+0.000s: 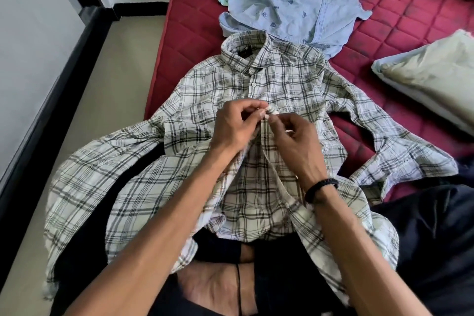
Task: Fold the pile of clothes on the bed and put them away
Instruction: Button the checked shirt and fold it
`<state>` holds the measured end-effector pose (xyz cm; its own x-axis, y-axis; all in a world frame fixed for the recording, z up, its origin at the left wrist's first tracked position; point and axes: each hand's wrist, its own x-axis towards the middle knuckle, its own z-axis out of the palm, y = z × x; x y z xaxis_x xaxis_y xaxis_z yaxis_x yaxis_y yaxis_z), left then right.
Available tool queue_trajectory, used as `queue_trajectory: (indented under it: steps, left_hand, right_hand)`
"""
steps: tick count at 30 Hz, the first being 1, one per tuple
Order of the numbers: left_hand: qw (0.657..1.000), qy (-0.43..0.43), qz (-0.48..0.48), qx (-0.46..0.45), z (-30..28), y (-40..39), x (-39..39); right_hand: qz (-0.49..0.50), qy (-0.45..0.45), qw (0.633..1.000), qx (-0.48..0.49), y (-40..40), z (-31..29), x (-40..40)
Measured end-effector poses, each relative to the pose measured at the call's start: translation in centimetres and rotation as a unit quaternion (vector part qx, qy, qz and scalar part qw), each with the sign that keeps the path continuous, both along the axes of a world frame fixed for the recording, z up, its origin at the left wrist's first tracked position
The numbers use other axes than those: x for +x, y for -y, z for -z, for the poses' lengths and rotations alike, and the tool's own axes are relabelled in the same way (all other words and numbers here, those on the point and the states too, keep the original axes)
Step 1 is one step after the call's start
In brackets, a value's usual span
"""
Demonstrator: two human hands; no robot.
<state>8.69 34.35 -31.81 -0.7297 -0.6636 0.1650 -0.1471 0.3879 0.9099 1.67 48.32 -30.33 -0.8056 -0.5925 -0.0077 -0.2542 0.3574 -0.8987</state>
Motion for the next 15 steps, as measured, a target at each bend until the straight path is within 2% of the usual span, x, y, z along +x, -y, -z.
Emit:
queue_trajectory:
  steps: [3, 7, 9, 11, 14, 15]
  left_hand:
    - [0.998, 0.051, -0.01, 0.018, 2.0, 2.2, -1.2]
    - [0.992, 0.103, -0.055, 0.044, 5.1, 3.7, -0.7]
    - [0.991, 0.111, -0.065, 0.025, 5.5, 3.8, -0.3]
    - [0.99, 0.117, -0.073, -0.013, 4.7, 3.1, 0.2]
    - [0.99, 0.094, -0.058, -0.09, 2.0, -0.1, 2.3]
    - [0.986, 0.11, -0.034, -0.117, 1.0, -1.7, 3.6]
  right_hand:
    - [-0.088, -0.021, 0.988, 0.129, -0.6, -0.2, -0.1]
    - [-0.172, -0.08, 0.94, 0.283, -3.2, 1.0, 2.3]
    - [-0.188, -0.097, 0.93, 0.301, -4.1, 1.6, 3.2]
    - [-0.178, -0.091, 0.937, 0.286, -4.2, 1.8, 3.8]
    - [-0.177, -0.149, 0.926, 0.298, -3.8, 1.9, 4.9]
    - [-0.191, -0.166, 0.919, 0.303, -3.9, 1.9, 5.2]
